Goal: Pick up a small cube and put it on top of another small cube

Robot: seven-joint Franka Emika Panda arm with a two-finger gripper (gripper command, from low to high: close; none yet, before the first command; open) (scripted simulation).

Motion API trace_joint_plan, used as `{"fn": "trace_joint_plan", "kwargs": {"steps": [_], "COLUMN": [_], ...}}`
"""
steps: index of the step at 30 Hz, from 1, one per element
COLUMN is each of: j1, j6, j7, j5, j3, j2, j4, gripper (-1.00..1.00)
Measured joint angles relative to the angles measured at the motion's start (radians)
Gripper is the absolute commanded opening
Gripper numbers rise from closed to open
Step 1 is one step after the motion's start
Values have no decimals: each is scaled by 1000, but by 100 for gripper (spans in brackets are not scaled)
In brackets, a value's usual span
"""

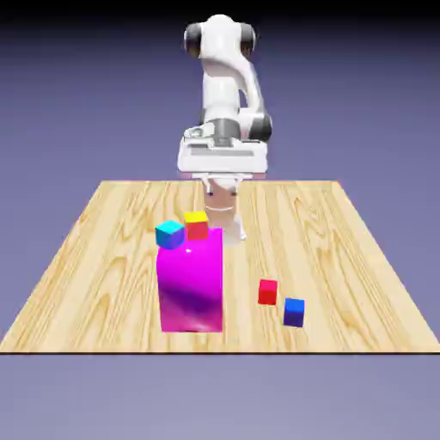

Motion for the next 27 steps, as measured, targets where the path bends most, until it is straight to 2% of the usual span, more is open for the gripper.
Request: {"fn": "trace_joint_plan", "kwargs": {"steps": [27], "j1": [-5], "j6": [-933], "j7": [-219], "j5": [-645], "j3": [534], "j2": [979], "j4": [629], "gripper": [0]}}
